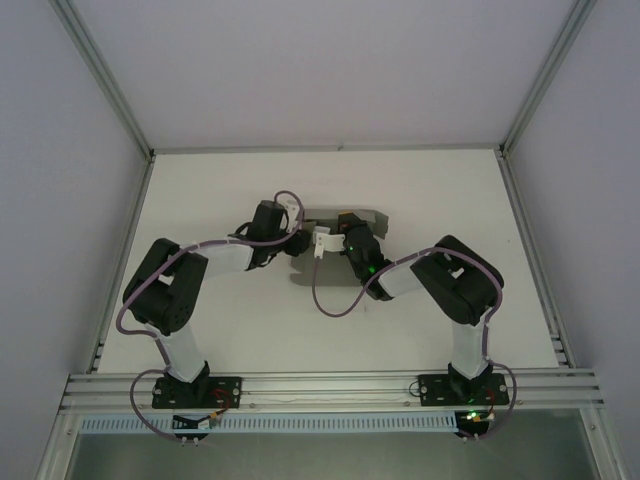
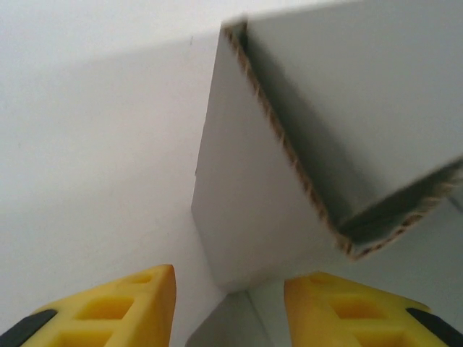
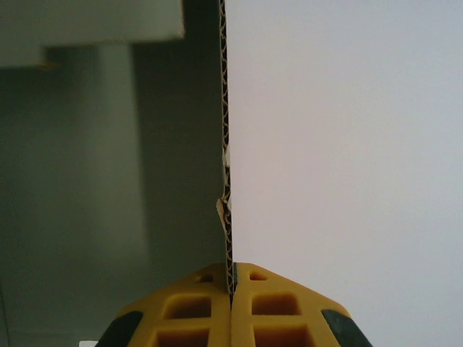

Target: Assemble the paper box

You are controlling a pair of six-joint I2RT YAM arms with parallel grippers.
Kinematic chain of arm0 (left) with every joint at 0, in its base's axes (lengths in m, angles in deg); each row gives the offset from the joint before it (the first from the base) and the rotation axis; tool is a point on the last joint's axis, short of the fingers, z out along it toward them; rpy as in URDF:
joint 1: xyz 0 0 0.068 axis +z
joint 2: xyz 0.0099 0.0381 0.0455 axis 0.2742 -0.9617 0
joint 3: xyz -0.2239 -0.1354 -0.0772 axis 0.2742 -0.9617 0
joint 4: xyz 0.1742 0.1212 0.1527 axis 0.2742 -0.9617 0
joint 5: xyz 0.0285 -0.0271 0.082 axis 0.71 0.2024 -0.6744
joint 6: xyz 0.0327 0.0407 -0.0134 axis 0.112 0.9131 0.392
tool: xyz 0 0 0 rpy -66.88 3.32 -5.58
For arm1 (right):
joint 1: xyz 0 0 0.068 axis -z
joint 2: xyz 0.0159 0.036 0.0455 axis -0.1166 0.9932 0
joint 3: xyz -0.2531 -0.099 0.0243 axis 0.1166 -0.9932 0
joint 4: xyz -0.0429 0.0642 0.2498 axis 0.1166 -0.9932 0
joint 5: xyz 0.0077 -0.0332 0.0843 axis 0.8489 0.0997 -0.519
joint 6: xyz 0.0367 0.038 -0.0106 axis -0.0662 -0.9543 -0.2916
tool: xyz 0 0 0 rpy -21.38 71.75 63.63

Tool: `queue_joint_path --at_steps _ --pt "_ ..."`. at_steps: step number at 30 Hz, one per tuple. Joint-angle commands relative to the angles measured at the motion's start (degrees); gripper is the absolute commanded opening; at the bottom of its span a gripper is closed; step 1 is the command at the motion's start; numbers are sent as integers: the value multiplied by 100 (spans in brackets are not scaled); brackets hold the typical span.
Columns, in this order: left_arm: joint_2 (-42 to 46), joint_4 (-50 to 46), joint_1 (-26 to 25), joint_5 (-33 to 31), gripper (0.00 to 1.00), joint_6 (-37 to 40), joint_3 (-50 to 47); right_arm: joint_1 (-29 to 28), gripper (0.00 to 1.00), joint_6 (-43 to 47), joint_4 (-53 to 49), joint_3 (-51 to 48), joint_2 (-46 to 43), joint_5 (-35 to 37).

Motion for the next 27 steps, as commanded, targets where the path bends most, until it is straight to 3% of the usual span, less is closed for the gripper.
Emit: queue_joint_path --at_steps 1,7,13,16,20,22,24,27 --pt "-201 151 -102 -83 41 80 347 -52 4 -136 -319 -107 -145 -130" --pt "-447 391 -318 -676 34 53 480 -61 4 -330 -528 -81 -164 -148" --pt "-589 498 -536 -1288 8 -21 508 -85 11 -823 -786 -63 -351 -33" --pt "-601 641 -592 -1501 0 -8 414 -91 25 -1626 -1385 -71 -741 36" --pt "-547 839 -610 -1432 0 -7 260 -102 64 -3535 -3227 -40 -1713 -215" --pt "-513 943 -617 -1418 0 3 187 -101 77 -4600 -4329 57 -2236 -622" --pt "-477 1032 -626 -1354 0 87 106 -66 97 -5574 -5152 71 -2781 -1274" --pt "-361 1227 -647 -1142 0 174 -123 196 100 -6586 -5719 -87 -3402 -2111"
